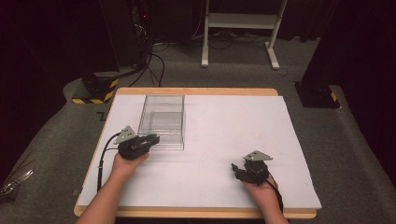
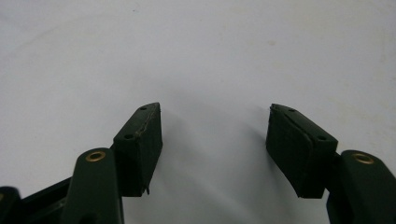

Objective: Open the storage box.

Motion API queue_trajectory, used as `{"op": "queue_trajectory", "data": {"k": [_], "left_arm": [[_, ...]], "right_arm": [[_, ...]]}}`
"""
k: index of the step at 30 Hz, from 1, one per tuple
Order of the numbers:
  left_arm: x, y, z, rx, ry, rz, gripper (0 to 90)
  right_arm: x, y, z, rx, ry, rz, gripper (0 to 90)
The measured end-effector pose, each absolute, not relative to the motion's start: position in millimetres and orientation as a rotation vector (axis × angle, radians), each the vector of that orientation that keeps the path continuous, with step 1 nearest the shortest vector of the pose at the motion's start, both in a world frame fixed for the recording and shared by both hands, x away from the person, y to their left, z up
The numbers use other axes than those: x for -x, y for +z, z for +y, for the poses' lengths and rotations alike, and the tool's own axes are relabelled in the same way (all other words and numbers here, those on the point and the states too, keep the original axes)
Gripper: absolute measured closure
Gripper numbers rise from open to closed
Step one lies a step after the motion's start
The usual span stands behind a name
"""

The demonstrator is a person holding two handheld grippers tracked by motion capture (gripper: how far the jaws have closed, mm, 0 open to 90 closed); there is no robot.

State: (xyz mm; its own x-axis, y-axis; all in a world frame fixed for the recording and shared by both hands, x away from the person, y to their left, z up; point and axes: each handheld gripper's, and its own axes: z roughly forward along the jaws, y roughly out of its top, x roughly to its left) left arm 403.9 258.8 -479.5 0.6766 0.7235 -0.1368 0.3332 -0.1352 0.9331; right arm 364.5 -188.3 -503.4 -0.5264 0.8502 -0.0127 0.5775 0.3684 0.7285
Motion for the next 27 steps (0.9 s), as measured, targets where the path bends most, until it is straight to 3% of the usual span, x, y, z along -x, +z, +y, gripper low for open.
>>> {"op": "queue_trajectory", "data": {"k": [20, 25, 27], "left_arm": [[-402.6, -482.7, 271.1, -1.751, 0.413, 0.806, 84.5], [-403.9, -483.1, 271.4, -1.725, 0.382, 0.822, 82.5], [-404.8, -482.9, 270.8, -1.702, 0.353, 0.811, 74.3]], "right_arm": [[-364.5, -503.4, -188.4, -1.244, 0.963, 2.247, 36.0], [-364.5, -503.4, -188.4, -1.244, 0.963, 2.247, 36.0], [-364.5, -503.4, -188.4, -1.244, 0.963, 2.247, 36.0]]}}
